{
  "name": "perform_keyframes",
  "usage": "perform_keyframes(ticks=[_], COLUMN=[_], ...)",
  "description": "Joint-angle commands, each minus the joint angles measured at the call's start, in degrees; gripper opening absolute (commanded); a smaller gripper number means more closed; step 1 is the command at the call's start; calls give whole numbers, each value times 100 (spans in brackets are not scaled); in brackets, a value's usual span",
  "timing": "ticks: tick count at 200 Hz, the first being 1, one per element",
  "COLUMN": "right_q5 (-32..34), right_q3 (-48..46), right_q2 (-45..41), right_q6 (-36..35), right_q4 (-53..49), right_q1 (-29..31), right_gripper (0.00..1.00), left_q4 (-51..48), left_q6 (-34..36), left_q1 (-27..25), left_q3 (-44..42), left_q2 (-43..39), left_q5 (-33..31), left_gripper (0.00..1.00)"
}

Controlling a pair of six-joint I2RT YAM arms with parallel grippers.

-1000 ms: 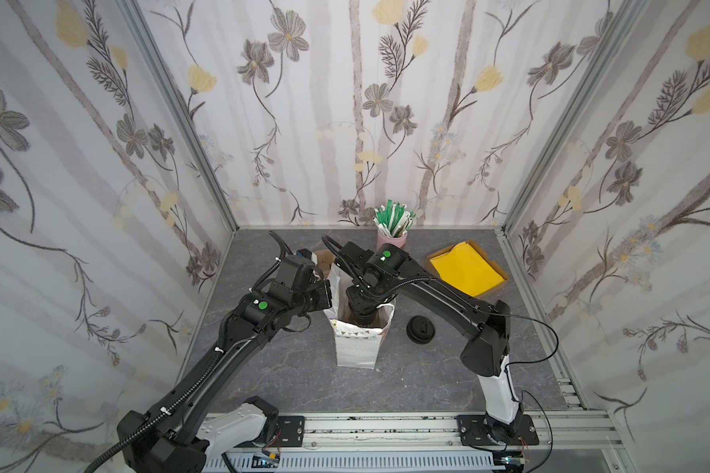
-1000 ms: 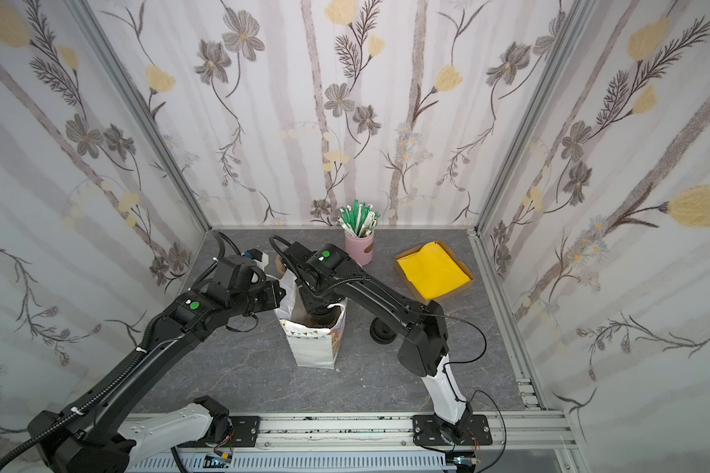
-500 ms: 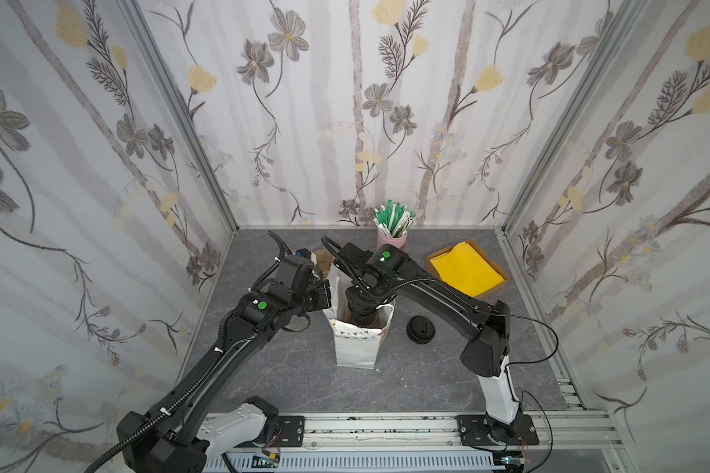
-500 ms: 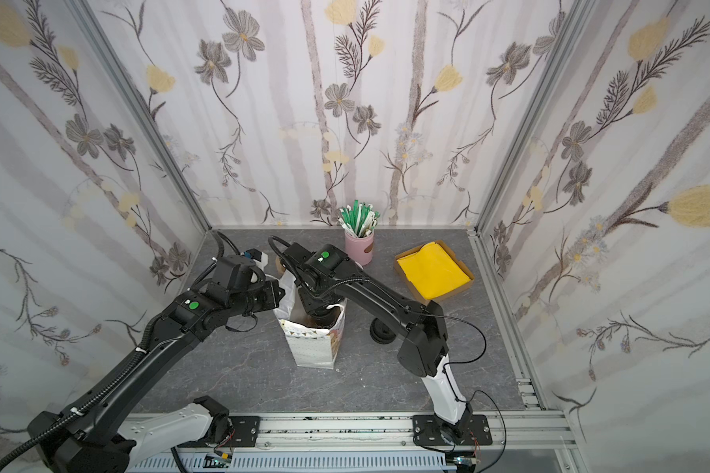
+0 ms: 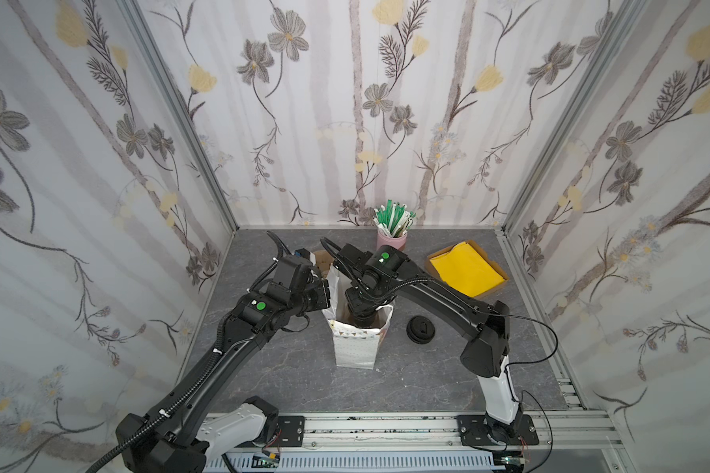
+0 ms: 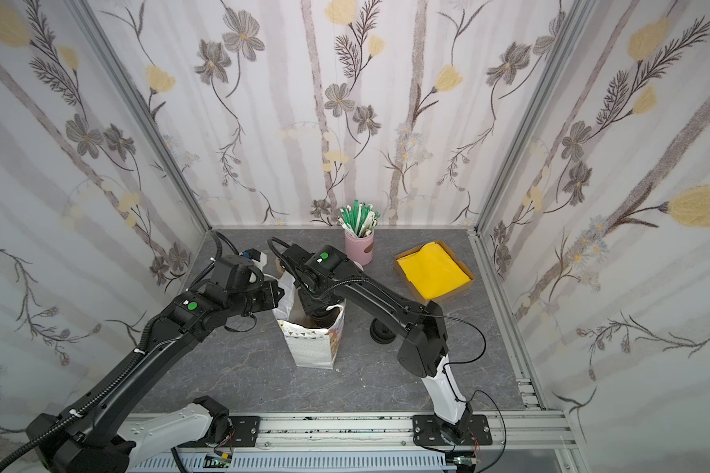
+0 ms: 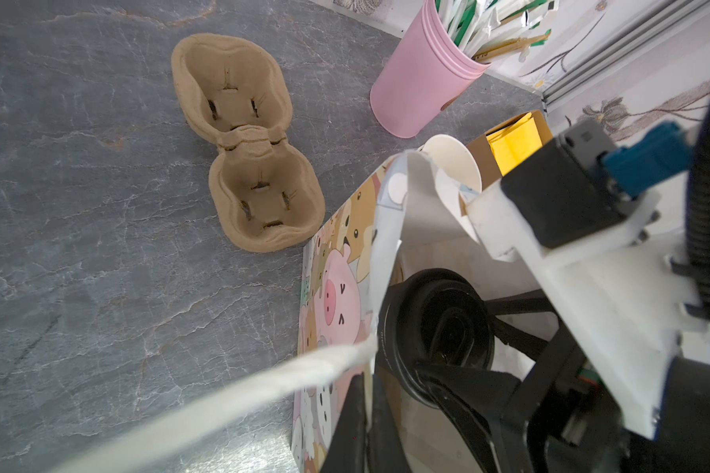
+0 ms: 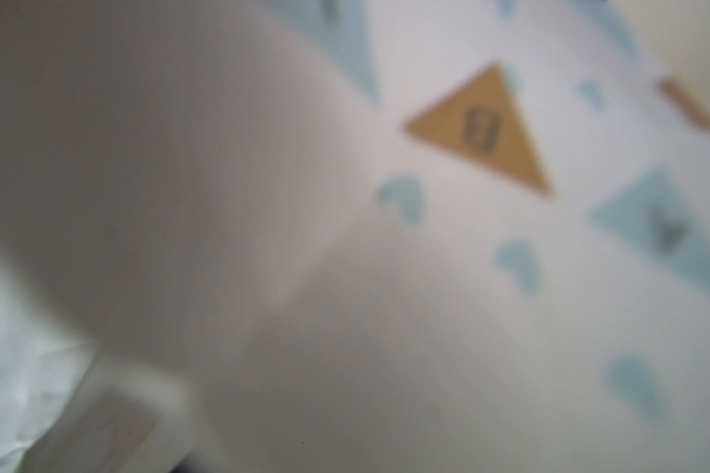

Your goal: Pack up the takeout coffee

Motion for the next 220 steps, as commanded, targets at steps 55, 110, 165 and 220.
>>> perform_keyframes(ticks=[55,110,165,220], right_q5=[91,-6,-46,-4], right_q3=[-22,-22,-22,-22], right_q2=[-28,87,-73,-378], right_q6=[94,130,-55,-233], right_q4=[210,359,636,817], right_q1=[0,0,56,188], right_gripper=[29,29,28,27], left_q4=[60,74,70,69], left_q6=[13,19,63,36], left_q1=[23,21,23,27], left_q3=[-27,-36,28,16], left_q2=[10,45,116,124], left_q5=[-102,-63,-2,7], left_gripper=[0,0,0,0])
